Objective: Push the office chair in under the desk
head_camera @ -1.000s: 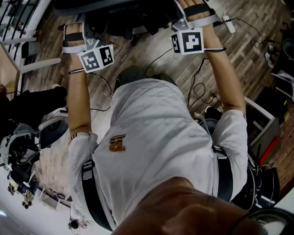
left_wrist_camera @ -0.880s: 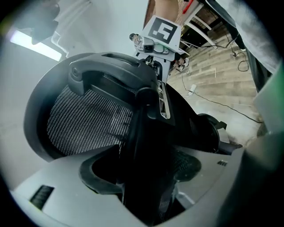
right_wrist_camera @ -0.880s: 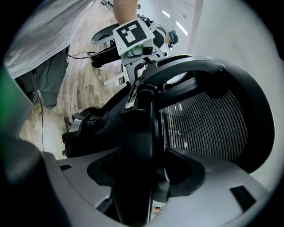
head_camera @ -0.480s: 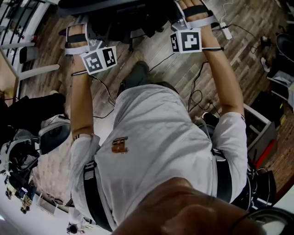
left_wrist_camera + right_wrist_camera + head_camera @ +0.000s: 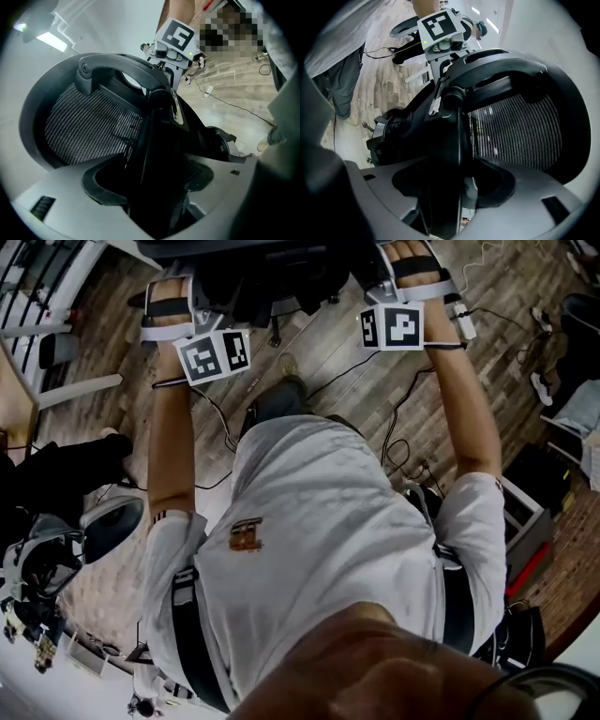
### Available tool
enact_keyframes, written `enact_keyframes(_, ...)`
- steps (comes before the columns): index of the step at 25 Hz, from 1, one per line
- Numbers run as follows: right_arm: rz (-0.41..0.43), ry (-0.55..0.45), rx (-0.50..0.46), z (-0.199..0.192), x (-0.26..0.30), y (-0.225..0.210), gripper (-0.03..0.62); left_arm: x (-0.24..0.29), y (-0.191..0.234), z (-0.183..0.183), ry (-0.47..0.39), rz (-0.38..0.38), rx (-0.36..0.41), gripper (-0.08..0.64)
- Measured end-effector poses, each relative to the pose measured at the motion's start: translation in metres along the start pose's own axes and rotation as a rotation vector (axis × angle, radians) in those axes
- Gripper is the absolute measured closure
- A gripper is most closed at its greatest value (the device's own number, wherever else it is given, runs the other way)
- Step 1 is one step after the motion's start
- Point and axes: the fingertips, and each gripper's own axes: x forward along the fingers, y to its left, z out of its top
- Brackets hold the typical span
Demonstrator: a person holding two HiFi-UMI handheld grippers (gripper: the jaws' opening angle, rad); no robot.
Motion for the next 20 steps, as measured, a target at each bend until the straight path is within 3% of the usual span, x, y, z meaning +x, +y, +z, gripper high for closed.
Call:
enact_keyframes(5,-0.003,0.001,-0.016,-0.016,0.049,-0.016,0.330,0.045,0.016,-0.021,0.038,0.013,-0.003,0.229)
enact_keyframes(11,-0.005,0.019,-0.016,-0.027,0.092,-0.031,0.330,0.079,0.031,-0.039,0.026,0.023,-0.009,0.227)
enact_keyframes(20,-0.001,0.015,-0.006,-0.030,0.192,-0.077,0.330,0.157,0.079,-0.102,0.043,0.019,-0.038,0.225)
